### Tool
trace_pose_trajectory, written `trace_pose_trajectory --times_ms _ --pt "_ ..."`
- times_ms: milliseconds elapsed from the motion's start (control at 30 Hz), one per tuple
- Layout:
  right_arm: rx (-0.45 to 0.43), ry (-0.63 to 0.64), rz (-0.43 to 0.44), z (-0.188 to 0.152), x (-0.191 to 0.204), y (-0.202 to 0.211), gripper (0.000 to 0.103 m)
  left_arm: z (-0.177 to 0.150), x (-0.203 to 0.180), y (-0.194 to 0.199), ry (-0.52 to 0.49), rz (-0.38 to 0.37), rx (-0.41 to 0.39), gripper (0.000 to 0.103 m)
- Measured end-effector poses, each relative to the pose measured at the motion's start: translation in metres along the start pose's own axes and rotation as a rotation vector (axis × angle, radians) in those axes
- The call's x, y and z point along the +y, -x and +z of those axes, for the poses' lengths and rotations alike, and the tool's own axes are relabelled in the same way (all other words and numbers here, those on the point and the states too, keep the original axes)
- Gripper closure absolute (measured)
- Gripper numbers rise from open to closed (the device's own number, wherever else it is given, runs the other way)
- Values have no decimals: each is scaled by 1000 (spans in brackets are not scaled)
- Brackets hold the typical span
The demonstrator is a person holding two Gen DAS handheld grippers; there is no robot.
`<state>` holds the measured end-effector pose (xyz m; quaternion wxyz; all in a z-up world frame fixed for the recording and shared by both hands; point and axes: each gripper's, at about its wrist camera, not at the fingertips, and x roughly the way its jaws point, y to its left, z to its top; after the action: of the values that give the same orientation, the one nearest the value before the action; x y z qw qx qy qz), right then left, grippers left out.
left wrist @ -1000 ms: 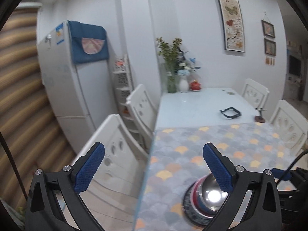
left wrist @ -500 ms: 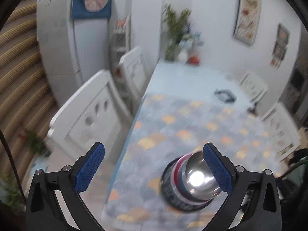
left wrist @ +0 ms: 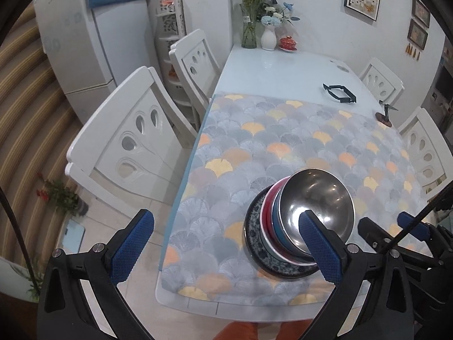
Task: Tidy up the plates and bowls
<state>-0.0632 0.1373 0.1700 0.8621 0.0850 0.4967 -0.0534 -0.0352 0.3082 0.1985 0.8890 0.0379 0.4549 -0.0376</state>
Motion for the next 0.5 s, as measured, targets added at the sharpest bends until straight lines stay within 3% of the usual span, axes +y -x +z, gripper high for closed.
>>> trace_pose_trajectory --times_ms 500 --pt "6 -6 -3 1 0 -1 28 2 -9 0 -53 26 -25 1"
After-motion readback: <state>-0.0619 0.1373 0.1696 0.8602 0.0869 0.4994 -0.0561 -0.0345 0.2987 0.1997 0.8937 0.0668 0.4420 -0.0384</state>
